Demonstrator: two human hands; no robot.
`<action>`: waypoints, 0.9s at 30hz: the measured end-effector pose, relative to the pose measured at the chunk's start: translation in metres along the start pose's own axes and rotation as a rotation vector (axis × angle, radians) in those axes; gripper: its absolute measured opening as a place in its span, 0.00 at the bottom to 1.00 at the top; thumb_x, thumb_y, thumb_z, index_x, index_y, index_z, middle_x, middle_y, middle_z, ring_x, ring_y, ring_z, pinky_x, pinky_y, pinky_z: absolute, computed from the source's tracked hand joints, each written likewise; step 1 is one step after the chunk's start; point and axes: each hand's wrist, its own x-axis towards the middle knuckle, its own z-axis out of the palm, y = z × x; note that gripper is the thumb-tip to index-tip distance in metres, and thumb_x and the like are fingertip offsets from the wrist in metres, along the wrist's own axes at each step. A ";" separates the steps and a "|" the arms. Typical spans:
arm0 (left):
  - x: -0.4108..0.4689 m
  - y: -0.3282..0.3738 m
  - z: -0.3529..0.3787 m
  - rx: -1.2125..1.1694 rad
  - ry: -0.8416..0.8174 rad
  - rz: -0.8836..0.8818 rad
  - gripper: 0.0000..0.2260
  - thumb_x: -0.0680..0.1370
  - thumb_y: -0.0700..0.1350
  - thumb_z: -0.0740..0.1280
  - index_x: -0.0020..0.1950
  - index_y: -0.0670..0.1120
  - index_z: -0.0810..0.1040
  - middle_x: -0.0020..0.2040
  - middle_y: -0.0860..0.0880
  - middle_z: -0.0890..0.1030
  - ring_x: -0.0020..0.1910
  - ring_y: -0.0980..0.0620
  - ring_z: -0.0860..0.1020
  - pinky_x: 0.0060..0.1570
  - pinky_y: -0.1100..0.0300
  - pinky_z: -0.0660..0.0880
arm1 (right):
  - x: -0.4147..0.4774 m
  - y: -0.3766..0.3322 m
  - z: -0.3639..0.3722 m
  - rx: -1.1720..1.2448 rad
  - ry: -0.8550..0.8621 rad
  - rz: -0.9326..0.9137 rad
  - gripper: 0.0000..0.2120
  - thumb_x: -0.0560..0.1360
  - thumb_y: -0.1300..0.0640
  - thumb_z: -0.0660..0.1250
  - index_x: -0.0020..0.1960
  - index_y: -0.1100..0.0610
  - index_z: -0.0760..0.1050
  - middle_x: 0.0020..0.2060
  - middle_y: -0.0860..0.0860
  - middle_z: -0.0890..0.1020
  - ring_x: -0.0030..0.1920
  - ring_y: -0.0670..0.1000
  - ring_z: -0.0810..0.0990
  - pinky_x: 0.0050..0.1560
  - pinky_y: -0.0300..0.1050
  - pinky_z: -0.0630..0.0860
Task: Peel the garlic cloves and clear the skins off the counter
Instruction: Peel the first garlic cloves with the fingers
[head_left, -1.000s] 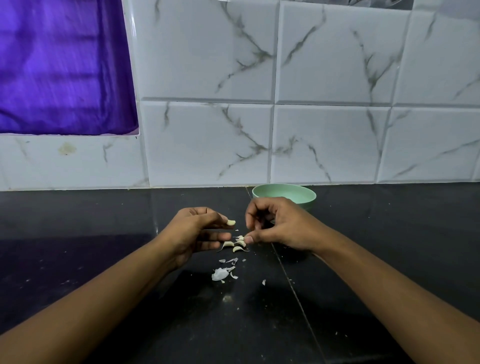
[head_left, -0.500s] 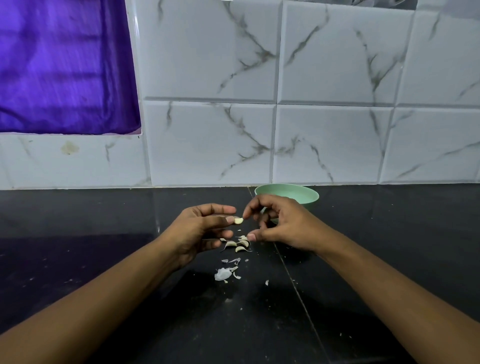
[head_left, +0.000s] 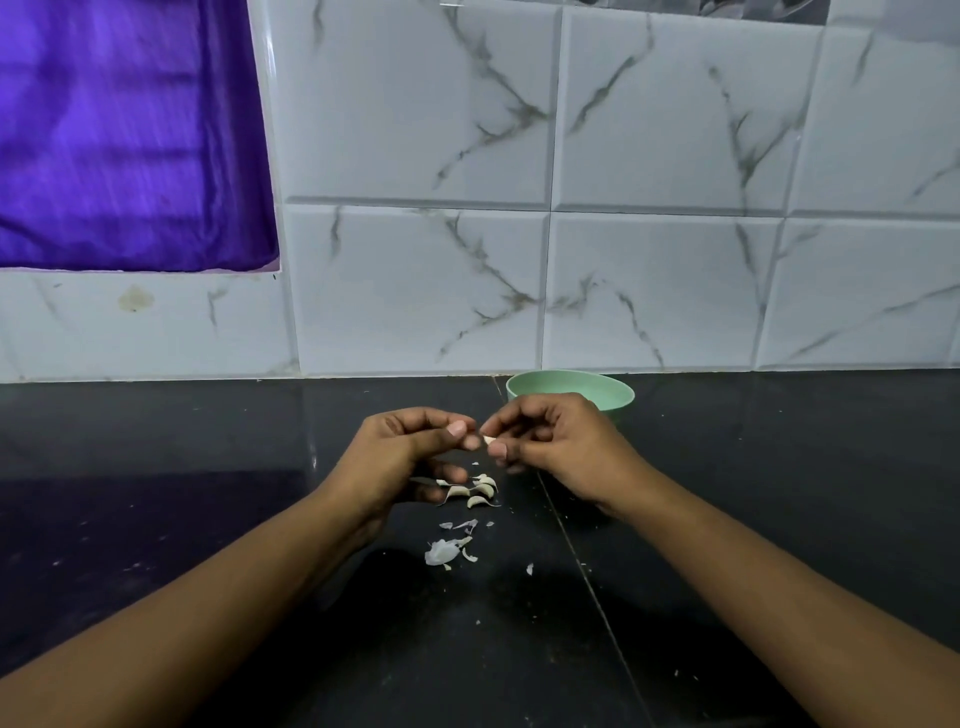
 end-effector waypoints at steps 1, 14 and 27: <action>0.001 -0.001 -0.002 0.009 0.009 0.003 0.05 0.78 0.42 0.65 0.47 0.43 0.80 0.32 0.50 0.82 0.25 0.56 0.78 0.22 0.67 0.70 | 0.001 0.002 -0.001 0.050 -0.003 0.035 0.08 0.72 0.69 0.69 0.44 0.58 0.79 0.33 0.51 0.79 0.34 0.42 0.80 0.38 0.36 0.79; 0.003 -0.006 -0.007 0.458 0.017 0.147 0.03 0.72 0.39 0.73 0.41 0.47 0.82 0.39 0.46 0.85 0.35 0.57 0.80 0.32 0.65 0.74 | -0.001 0.002 -0.012 0.139 -0.046 0.228 0.06 0.70 0.66 0.72 0.43 0.59 0.77 0.34 0.53 0.84 0.34 0.48 0.83 0.34 0.38 0.79; 0.019 0.012 -0.008 0.345 0.128 0.113 0.08 0.78 0.50 0.65 0.52 0.48 0.80 0.49 0.49 0.83 0.34 0.50 0.83 0.35 0.58 0.75 | 0.004 -0.005 -0.031 0.216 0.099 0.139 0.05 0.76 0.65 0.65 0.47 0.59 0.80 0.36 0.52 0.76 0.31 0.41 0.74 0.31 0.37 0.78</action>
